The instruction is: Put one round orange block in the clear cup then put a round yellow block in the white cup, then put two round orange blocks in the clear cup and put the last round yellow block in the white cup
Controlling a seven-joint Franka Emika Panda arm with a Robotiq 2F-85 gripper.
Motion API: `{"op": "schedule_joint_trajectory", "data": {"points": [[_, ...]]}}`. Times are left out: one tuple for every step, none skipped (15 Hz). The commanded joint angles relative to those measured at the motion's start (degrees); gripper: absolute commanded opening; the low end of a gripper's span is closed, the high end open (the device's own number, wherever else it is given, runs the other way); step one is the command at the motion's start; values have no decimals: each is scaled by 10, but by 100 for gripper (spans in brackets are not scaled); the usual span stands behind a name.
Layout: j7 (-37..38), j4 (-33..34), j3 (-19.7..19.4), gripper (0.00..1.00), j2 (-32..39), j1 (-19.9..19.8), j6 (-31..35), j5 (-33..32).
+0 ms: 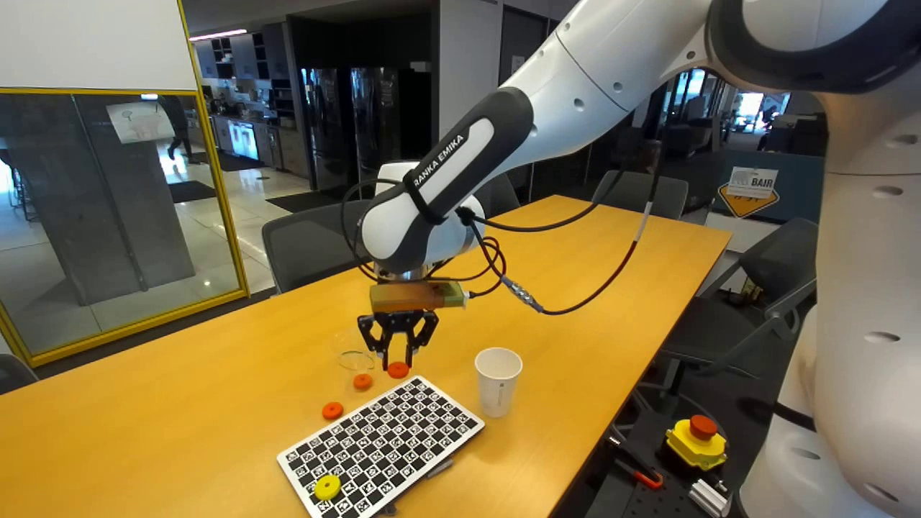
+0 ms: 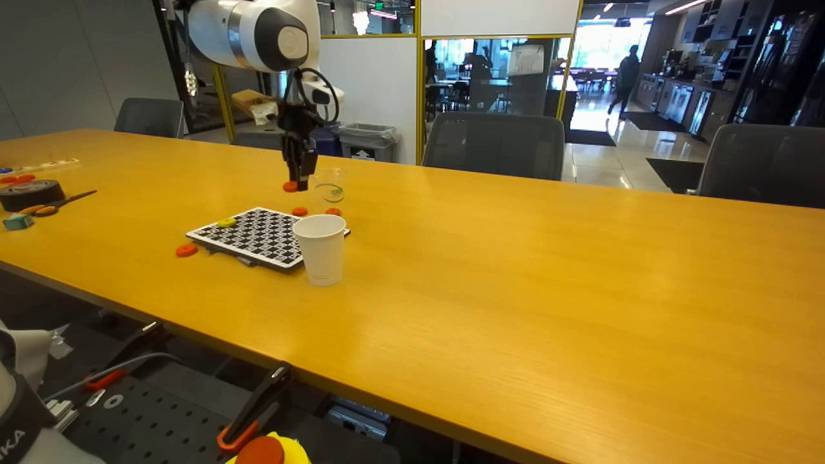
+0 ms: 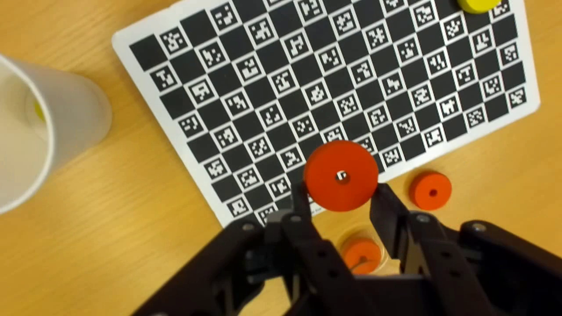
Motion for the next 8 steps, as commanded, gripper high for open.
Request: {"op": "schedule_joint_trajectory", "data": {"points": [[-21,108,-4,23,46,-11,-64,3],[-24,126,-4,23,56,-12,-69,3],[-28,150,-4,23,70,-14,-75,5],[-28,168,-6,23,82,-14,-79,4],[-30,192,-6,23,99,-15,-86,6],[-32,212,-7,23,112,-15,-90,6],[-33,231,-8,23,126,-15,-94,6],[-32,248,-10,23,138,-14,-99,5]]}}
